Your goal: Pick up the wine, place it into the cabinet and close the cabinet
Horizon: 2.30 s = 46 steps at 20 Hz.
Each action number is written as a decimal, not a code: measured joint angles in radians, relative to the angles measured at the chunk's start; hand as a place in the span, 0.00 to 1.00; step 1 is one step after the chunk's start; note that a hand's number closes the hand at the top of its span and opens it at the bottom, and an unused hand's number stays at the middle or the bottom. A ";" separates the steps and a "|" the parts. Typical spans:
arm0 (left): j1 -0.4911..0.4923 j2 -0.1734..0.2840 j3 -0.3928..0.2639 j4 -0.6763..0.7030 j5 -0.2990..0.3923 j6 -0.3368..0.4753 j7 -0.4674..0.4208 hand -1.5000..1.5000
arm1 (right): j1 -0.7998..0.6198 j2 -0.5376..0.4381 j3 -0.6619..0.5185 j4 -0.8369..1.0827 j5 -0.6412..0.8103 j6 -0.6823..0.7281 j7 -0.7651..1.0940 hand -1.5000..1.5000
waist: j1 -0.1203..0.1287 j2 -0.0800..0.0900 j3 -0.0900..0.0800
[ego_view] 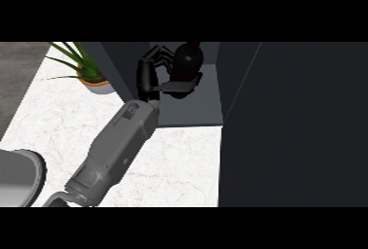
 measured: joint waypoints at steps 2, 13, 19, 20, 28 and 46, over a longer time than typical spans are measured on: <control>-0.024 -0.002 0.018 0.038 -0.004 0.006 -0.024 1.00 | 0.022 0.000 -0.010 0.003 -0.002 0.021 -0.026 0.00 | -0.001 0.000 0.000; -0.127 -0.010 0.139 0.217 0.061 -0.067 -0.087 1.00 | 0.028 0.021 0.026 0.009 -0.002 0.020 -0.045 0.00 | -0.013 0.004 0.001; -0.140 -0.011 0.153 0.245 0.114 -0.104 -0.104 1.00 | 0.029 0.020 0.036 0.007 -0.002 0.013 -0.043 0.00 | -0.018 -0.002 0.004; -0.142 -0.010 0.155 0.252 0.117 -0.111 -0.115 1.00 | 0.033 0.025 0.043 0.008 -0.001 0.015 -0.050 0.00 | -0.018 -0.003 0.005; -0.172 -0.009 0.178 0.317 0.125 -0.125 -0.156 1.00 | 0.008 0.008 0.028 0.010 -0.003 0.015 -0.043 0.00 | -0.024 -0.004 0.008; -0.201 -0.007 0.184 0.458 0.065 -0.041 -0.186 0.00 | -0.023 0.019 0.056 0.018 -0.001 -0.003 -0.040 0.00 | -0.036 0.011 0.005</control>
